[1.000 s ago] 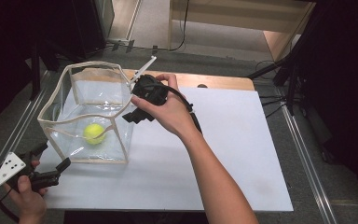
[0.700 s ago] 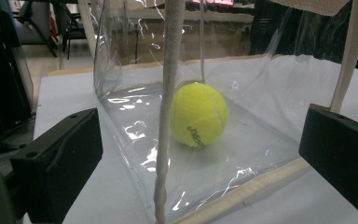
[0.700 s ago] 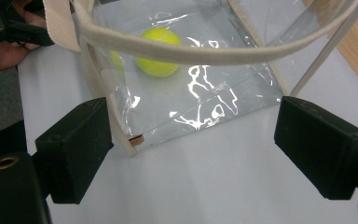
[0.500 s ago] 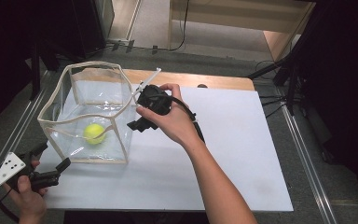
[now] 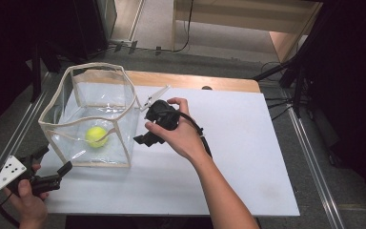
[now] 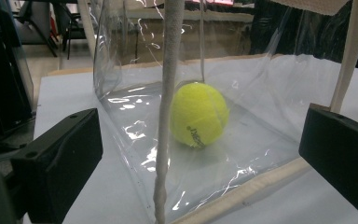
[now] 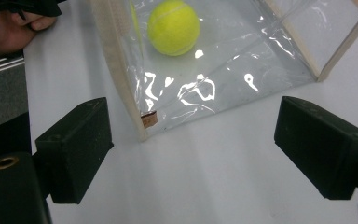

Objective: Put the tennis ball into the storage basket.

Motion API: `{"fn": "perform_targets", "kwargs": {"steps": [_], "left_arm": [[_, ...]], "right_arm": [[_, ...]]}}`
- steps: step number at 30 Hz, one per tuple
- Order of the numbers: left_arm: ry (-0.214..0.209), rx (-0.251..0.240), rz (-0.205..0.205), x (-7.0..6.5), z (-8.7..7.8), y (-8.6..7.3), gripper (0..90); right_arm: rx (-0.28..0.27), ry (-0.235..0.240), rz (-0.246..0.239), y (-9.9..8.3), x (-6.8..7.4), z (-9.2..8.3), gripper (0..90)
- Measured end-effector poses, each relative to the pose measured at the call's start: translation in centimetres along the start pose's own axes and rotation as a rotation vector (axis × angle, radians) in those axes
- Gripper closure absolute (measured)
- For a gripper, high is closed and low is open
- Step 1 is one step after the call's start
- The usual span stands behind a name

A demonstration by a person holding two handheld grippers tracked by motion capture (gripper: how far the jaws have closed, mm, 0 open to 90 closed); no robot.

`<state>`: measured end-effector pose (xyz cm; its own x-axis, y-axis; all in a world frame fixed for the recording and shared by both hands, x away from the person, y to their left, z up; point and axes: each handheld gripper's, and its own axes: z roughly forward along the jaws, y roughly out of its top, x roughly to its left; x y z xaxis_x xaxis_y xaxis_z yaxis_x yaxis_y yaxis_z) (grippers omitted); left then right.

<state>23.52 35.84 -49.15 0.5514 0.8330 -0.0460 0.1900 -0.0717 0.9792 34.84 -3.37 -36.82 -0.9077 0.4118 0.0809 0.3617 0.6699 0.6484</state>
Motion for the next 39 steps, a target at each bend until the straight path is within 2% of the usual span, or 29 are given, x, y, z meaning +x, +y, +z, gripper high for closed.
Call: {"fn": "perform_targets", "kwargs": {"steps": [1, 4, 17, 25, 34, 37, 39], "left_arm": [[0.0, 0.0, -0.001, 0.0, 0.0, 0.0, 0.0], [0.0, 0.0, -0.002, 0.0, 0.0, 0.0, 0.0], [-0.001, -0.001, -0.002, 0.0, 0.0, 0.0, 0.0], [0.0, 0.0, -0.002, 0.0, 0.0, 0.0, 0.0], [0.0, 0.0, -0.002, 0.0, 0.0, 0.0, 0.0], [0.001, 0.005, 0.003, 0.0, 0.0, 0.0, 0.0], [0.002, 0.005, 0.004, 0.0, 0.0, 0.0, 0.0]], "right_arm": [[-0.002, 0.002, -0.005, -0.2, 0.1, 0.1, 8.9], [-0.01, -0.035, -0.017, -0.6, 0.5, 0.3, 0.7], [-0.034, -0.079, 0.012, -3.2, 1.0, 0.7, 0.7], [-0.047, -0.06, 0.04, -5.5, 1.1, 0.8, 0.7], [-0.068, -0.076, 0.066, -8.4, 1.1, 0.7, 0.7], [-0.092, -0.07, 0.08, -9.3, 1.1, 0.3, 0.7], [-0.099, -0.083, 0.076, -9.8, 1.1, 0.0, 0.7]]}}
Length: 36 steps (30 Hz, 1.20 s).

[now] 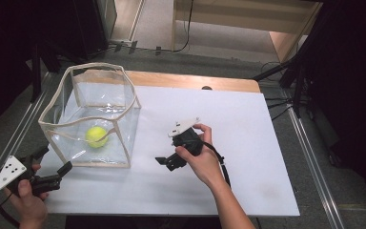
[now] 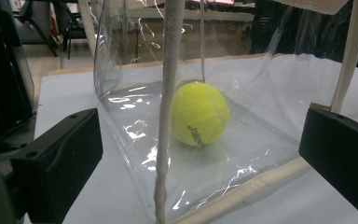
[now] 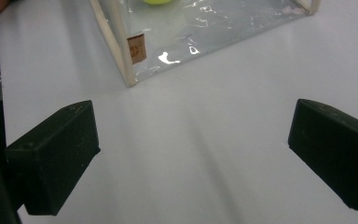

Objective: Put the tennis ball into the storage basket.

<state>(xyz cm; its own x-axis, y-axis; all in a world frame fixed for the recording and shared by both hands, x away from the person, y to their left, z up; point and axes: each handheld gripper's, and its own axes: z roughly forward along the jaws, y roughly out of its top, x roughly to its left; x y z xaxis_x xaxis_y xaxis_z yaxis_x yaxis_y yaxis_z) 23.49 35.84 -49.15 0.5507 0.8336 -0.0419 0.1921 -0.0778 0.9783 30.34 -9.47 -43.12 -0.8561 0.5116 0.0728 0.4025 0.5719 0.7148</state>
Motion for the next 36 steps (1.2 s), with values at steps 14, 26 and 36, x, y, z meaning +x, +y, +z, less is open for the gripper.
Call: {"fn": "perform_targets", "kwargs": {"steps": [14, 26, 36], "left_arm": [[-0.001, -0.011, -0.024, 0.2, -0.1, 0.0, 0.0], [0.0, -0.007, -0.017, 0.1, 0.0, 0.0, 0.0], [0.001, -0.001, -0.006, 0.1, 0.0, 0.0, 0.0]], "right_arm": [[-0.061, -0.045, 0.06, -4.2, -0.7, -2.3, 0.7], [-0.13, -0.088, 0.096, -7.9, -1.5, -4.9, 0.7], [-0.18, -0.111, 0.127, -10.7, -2.1, -6.5, 0.7]]}}
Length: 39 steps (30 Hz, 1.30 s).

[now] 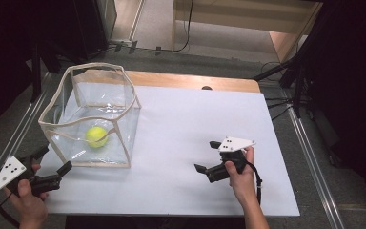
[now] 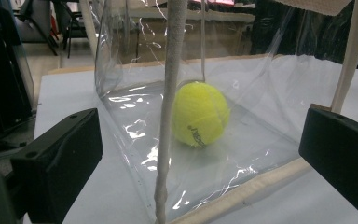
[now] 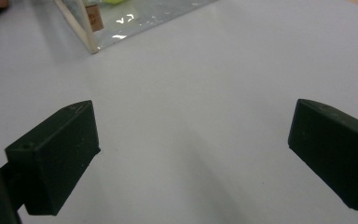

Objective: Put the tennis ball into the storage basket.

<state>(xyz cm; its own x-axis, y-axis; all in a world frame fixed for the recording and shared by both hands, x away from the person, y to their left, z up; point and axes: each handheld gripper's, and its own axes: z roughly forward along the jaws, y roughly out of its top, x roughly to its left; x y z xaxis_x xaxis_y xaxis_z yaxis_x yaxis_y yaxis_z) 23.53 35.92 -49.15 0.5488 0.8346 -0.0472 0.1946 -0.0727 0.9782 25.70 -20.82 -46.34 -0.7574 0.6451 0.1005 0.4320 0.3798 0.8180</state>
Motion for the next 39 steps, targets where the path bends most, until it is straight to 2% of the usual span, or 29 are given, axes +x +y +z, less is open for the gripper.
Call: {"fn": "perform_targets", "kwargs": {"steps": [20, 39], "left_arm": [[-0.001, 0.005, 0.007, -0.1, 0.1, 0.0, 0.0], [-0.003, 0.007, 0.01, -0.1, 0.1, 0.0, 0.0]], "right_arm": [[-0.028, -0.1, 0.099, -4.9, -2.6, -3.4, 0.7], [-0.075, -0.2, 0.174, -8.2, -4.2, -6.9, 0.7]]}}
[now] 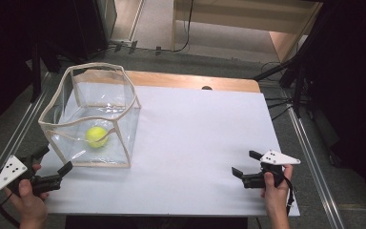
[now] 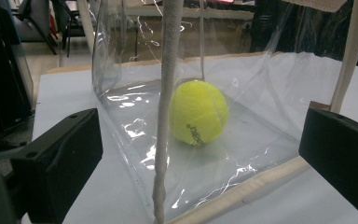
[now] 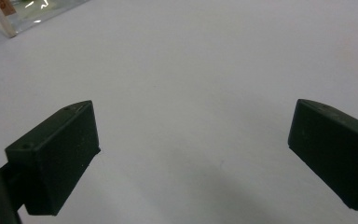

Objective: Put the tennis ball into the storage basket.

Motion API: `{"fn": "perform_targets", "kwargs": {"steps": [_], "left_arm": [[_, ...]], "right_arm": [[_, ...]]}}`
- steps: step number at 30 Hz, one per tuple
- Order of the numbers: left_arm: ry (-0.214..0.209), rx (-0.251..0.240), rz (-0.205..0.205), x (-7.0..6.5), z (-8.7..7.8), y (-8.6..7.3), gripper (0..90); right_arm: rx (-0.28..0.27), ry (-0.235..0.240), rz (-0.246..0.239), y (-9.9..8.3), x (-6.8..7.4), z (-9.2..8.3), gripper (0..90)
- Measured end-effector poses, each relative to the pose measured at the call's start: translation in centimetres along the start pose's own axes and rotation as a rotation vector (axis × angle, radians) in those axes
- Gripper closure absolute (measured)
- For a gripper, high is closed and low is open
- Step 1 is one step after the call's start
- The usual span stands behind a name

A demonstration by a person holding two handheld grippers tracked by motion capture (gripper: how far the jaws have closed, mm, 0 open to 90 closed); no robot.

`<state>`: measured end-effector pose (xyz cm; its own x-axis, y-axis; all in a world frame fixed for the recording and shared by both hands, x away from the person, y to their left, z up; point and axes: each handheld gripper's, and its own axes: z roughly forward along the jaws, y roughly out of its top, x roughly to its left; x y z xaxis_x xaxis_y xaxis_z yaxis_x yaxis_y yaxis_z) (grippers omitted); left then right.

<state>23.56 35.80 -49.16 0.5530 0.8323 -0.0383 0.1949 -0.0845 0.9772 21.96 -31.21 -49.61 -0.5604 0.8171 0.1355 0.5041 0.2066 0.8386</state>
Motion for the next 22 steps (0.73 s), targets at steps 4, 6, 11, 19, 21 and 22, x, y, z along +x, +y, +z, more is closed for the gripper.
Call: {"fn": "perform_targets", "kwargs": {"steps": [4, 6, 11, 19, 21, 22], "left_arm": [[-0.002, 0.0, -0.002, 0.0, 0.0, 0.0, 0.0], [-0.003, 0.0, -0.002, 0.0, 0.0, 0.0, 0.0], [-0.002, -0.003, -0.005, 0.0, 0.0, 0.0, 0.0], [-0.006, -0.004, -0.009, 0.1, 0.0, 0.0, 0.0], [-0.007, -0.004, -0.01, 0.1, 0.0, 0.0, 0.0], [-0.008, -0.004, -0.011, 0.1, 0.0, 0.0, 0.0]], "right_arm": [[-0.031, -0.015, 0.017, -0.7, -0.8, -0.7, 0.7], [-0.043, -0.019, 0.037, -1.0, -1.1, -1.1, 0.7], [-0.086, -0.031, 0.054, -1.7, -1.8, -2.0, 0.7], [-0.119, -0.081, 0.093, -2.5, -2.2, -3.6, 0.7], [-0.125, -0.085, 0.101, -2.6, -2.2, -3.8, 0.7], [-0.126, -0.087, 0.105, -2.6, -2.2, -3.9, 0.7]]}}
